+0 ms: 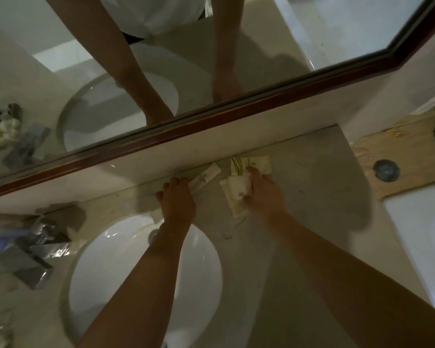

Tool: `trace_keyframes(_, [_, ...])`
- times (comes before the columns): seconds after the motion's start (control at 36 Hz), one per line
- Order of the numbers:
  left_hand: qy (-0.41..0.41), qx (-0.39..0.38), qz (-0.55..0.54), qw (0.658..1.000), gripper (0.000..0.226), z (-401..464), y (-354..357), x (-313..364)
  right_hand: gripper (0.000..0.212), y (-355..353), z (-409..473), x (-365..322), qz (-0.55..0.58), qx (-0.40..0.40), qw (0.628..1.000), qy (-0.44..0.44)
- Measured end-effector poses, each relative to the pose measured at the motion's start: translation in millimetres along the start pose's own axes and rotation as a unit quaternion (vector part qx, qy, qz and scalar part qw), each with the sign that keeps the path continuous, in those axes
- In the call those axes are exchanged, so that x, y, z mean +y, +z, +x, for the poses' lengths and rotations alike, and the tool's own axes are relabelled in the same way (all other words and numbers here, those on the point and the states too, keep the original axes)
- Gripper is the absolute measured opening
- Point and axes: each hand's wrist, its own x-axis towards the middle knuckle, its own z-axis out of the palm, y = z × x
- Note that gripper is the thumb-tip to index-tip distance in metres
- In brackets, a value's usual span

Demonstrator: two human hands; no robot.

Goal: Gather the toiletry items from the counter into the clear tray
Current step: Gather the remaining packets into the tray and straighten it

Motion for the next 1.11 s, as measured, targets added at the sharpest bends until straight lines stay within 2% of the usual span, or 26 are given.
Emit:
trace_keyframes(0.11, [0.007,0.003,0.018,1.0,0.034,-5.6,-3.7,-0.9,0.074,-3.4,-6.5,-2.3,0.103,0.002,0.994,0.018])
trace_keyframes(0.19, [0.01,0.003,0.01,1.0,0.032,-12.1,-8.3,-1.1,0.076,-9.0,-11.7,-3.0,0.138,-0.013,0.99,0.033])
trace_keyframes(0.36, [0.011,-0.026,-0.068,0.997,0.033,-33.9,-25.6,-5.9,0.085,-24.3,-28.4,-12.0,0.169,-0.035,0.984,0.048])
trace_keyframes(0.69, [0.0,-0.108,-0.139,0.984,0.038,-94.7,-65.7,-81.4,0.072,-15.5,-88.6,-73.1,0.184,0.008,0.983,0.008])
trace_keyframes(0.81, [-0.003,-0.115,-0.137,0.984,0.023,-130.7,-74.9,-144.0,0.068,13.0,-126.4,-124.7,0.178,0.0,0.984,-0.017])
trace_keyframes(0.97, [-0.012,-0.099,-0.147,0.984,0.026,-179.8,-67.4,-265.2,0.062,81.5,-191.0,-204.3,0.159,-0.017,0.985,-0.067])
trace_keyframes(1.11, [-0.019,-0.067,-0.156,0.985,0.02,-219.2,-61.1,-390.3,0.044,157.0,-250.1,-276.2,0.151,-0.029,0.987,-0.051])
